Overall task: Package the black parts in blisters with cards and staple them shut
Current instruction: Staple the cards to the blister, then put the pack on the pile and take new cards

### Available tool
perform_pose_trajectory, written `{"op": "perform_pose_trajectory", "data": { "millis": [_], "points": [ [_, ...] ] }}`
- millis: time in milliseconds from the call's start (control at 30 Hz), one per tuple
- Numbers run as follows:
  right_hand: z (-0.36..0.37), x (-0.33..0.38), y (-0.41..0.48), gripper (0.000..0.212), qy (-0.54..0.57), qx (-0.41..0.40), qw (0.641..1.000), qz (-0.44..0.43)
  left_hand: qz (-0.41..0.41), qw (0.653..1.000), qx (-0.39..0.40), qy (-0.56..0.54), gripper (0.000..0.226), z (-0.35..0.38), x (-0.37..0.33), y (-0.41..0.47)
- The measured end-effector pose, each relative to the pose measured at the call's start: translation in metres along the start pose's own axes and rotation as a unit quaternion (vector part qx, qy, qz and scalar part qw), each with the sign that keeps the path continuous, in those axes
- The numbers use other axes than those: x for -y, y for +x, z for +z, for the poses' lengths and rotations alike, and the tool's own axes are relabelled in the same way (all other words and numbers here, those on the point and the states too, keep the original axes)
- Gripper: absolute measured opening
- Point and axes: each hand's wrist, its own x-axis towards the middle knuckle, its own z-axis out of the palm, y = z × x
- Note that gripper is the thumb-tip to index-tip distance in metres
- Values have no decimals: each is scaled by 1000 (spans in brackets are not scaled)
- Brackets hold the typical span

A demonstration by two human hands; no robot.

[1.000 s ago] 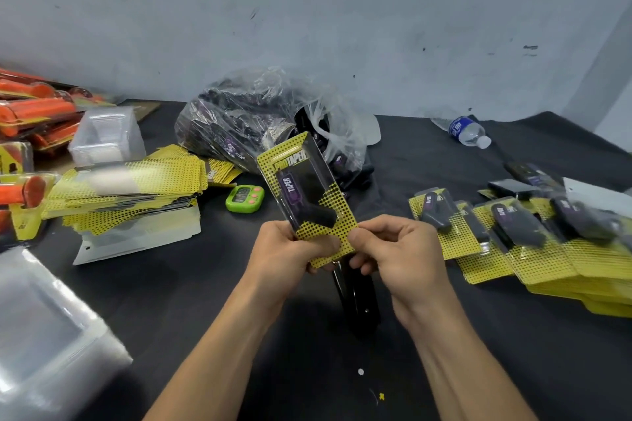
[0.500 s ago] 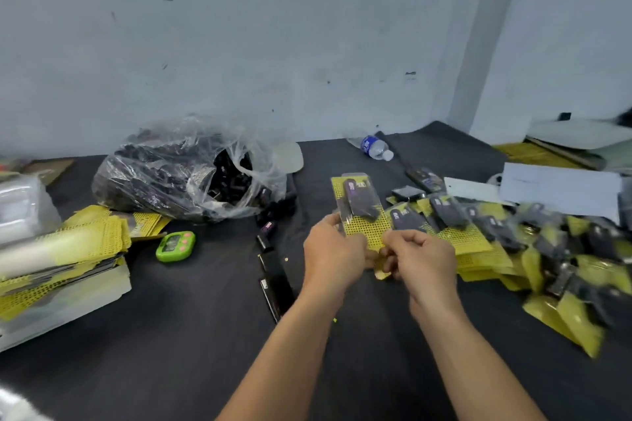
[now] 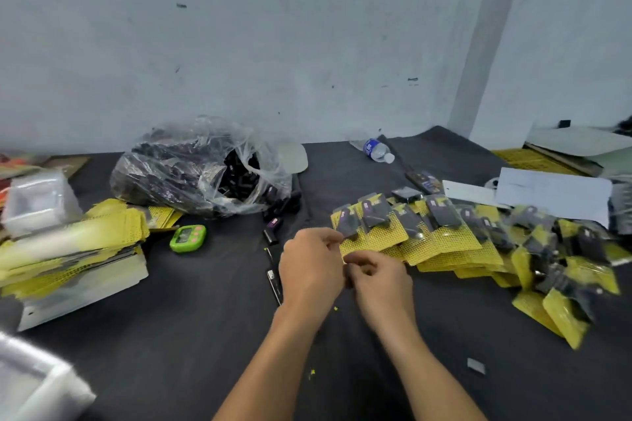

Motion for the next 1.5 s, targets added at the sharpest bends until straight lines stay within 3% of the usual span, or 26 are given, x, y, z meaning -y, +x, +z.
{"op": "perform_pose_trajectory", "data": {
  "millis": [167,300,567,700,800,867,1067,1200,1300,1400,1500],
  "points": [
    [50,44,12,20,-35,78,991,-99,-31,993,-113,31,2,-59,26,24],
    [93,81,31,19,-89,143,979,-112,-71,968,-186,155,15,-108,52,38],
    [192,155,30,22,-148,264,933,-196,-130,936,-105,309,21,-199,86,67],
    [240,185,17,50,-191,320,882,-287,-144,911,-78,379,28,-242,110,73],
    [264,195,10,62,-248,359,828,-353,-143,898,0,415,38,-270,127,76],
    [275,196,8,60,-283,356,804,-383,-109,899,32,422,39,-282,136,79],
    [275,208,11,49,-327,366,784,-380,-44,898,-8,438,26,-302,147,86],
    [273,215,9,46,-351,380,768,-378,-25,904,5,428,28,-310,155,88],
    [272,222,1,44,-345,336,791,-378,-18,910,-13,414,32,-313,152,87],
    [273,228,-9,34,-323,237,825,-399,-1,900,-98,426,30,-311,147,84],
    [273,228,-10,16,-286,255,851,-359,-14,897,-137,420,18,-307,151,80]
  ]
}}
